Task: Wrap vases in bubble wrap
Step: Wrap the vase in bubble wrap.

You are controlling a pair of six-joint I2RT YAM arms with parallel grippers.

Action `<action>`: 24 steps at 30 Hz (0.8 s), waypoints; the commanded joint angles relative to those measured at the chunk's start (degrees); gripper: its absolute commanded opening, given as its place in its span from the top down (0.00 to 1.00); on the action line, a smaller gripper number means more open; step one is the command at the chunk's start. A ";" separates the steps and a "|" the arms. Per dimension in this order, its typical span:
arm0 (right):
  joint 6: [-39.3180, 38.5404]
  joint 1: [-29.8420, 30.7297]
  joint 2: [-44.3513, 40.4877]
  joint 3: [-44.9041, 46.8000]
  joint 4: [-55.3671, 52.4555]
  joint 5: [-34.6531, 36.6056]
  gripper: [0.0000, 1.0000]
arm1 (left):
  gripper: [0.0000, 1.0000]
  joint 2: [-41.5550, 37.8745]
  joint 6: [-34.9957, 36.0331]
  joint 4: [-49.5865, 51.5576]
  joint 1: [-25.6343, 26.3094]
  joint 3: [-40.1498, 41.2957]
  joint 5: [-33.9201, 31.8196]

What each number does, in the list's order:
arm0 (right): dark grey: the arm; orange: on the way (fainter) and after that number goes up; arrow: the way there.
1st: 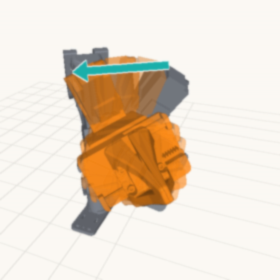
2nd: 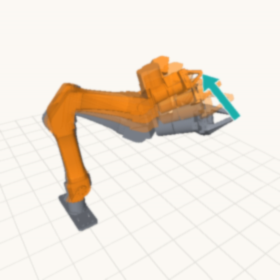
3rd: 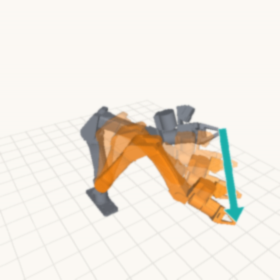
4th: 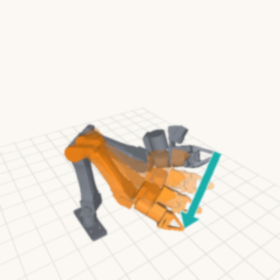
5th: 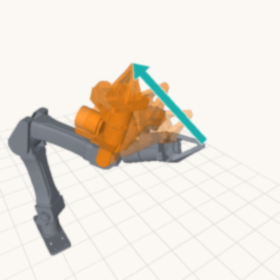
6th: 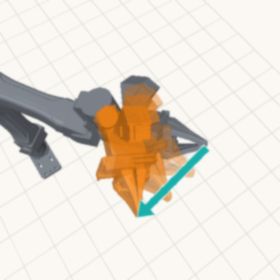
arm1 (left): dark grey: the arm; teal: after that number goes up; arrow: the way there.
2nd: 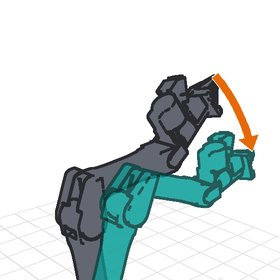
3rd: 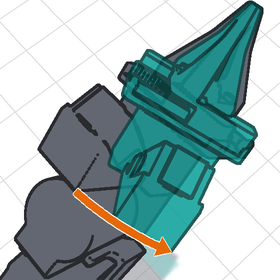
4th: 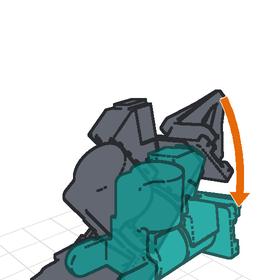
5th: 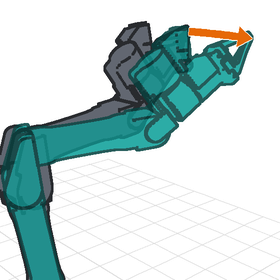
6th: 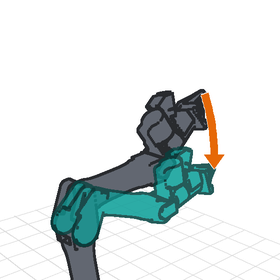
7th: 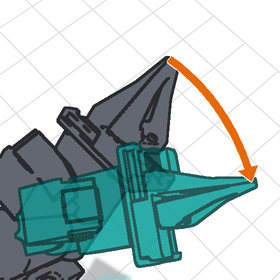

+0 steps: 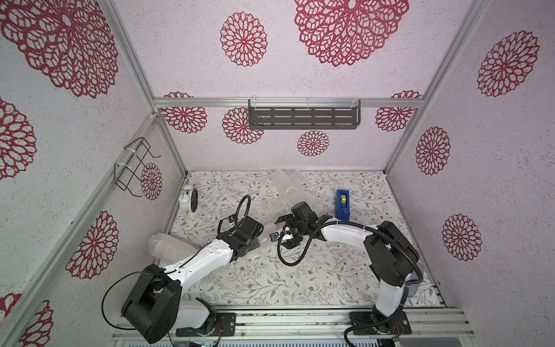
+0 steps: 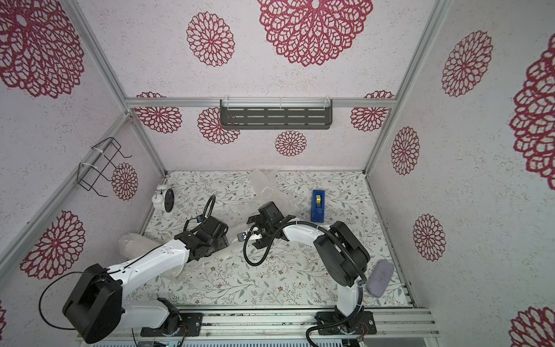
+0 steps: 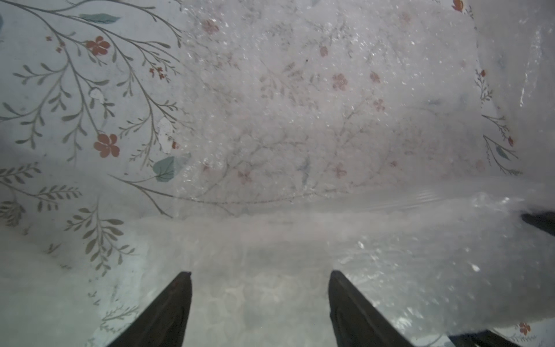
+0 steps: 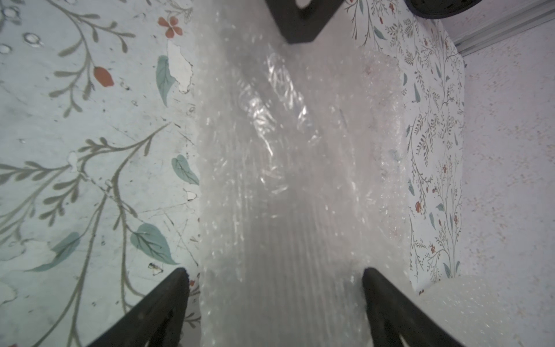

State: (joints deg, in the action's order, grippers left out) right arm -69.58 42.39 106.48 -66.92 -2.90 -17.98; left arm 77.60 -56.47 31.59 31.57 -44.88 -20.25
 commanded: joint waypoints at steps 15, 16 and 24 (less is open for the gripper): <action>-0.95 -2.49 5.61 -1.37 -11.79 3.48 0.09 | 0.26 8.77 6.90 -1.77 -8.48 -2.59 4.33; -0.91 -2.49 5.73 -1.40 -12.19 3.39 0.10 | 0.26 9.02 7.03 -2.12 -8.64 -2.41 4.36; -0.20 -2.31 5.78 -1.93 -15.97 2.52 0.12 | 0.26 11.46 8.37 -3.21 -10.55 -2.62 4.42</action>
State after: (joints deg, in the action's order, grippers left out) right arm -70.50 41.23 109.93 -70.63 -5.45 -16.71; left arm 87.24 -50.02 26.57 21.74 -47.75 -16.97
